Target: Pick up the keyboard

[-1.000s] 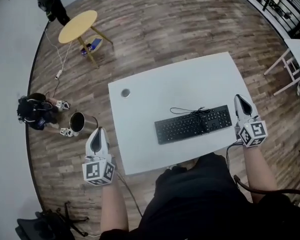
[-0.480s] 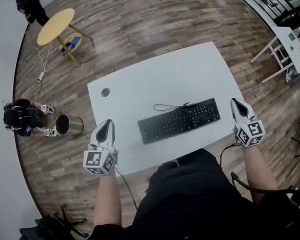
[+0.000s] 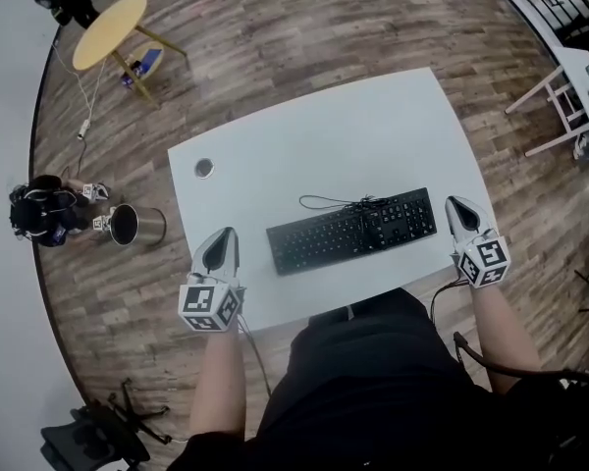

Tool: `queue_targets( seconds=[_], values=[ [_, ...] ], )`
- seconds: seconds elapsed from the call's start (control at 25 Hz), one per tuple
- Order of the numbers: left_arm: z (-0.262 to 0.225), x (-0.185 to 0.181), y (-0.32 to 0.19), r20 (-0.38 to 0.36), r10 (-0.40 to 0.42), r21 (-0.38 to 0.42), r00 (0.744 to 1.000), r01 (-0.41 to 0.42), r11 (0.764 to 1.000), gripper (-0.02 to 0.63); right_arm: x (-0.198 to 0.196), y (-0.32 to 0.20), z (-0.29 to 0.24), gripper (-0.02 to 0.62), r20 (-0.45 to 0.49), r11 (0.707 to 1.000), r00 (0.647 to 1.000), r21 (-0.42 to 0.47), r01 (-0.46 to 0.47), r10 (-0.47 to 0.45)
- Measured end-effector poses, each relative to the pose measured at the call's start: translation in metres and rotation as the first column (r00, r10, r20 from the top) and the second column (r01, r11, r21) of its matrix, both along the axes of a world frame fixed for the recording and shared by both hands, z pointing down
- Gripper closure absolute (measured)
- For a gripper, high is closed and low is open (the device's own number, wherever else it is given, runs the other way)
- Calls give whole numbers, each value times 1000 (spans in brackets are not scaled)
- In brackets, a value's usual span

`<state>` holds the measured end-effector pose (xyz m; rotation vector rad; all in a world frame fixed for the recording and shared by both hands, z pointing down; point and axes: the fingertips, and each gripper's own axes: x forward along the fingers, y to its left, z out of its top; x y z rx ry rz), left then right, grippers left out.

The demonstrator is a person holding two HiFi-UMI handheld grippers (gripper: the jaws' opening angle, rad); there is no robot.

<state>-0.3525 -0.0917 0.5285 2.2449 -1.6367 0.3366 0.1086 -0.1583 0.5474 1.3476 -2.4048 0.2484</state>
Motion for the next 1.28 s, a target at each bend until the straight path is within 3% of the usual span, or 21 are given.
queue_targets(
  seconds=[0.48, 0.84, 0.96, 1.28],
  values=[
    [20, 5, 10, 3, -40, -62, 999, 40, 997, 601, -8, -11, 20, 594, 33, 999, 999, -41, 7, -5],
    [36, 7, 17, -28, -41, -105, 999, 37, 994, 600, -6, -10, 33, 592, -8, 996, 999, -85, 32, -33],
    [45, 7, 18, -51, -45, -134, 998, 38, 990, 511, -7, -12, 38, 592, -20, 994, 999, -104, 41, -43],
    [59, 11, 23, -44, -33, -178, 998, 24, 984, 509, -5, -10, 51, 549, -21, 990, 999, -136, 40, -43]
  ],
)
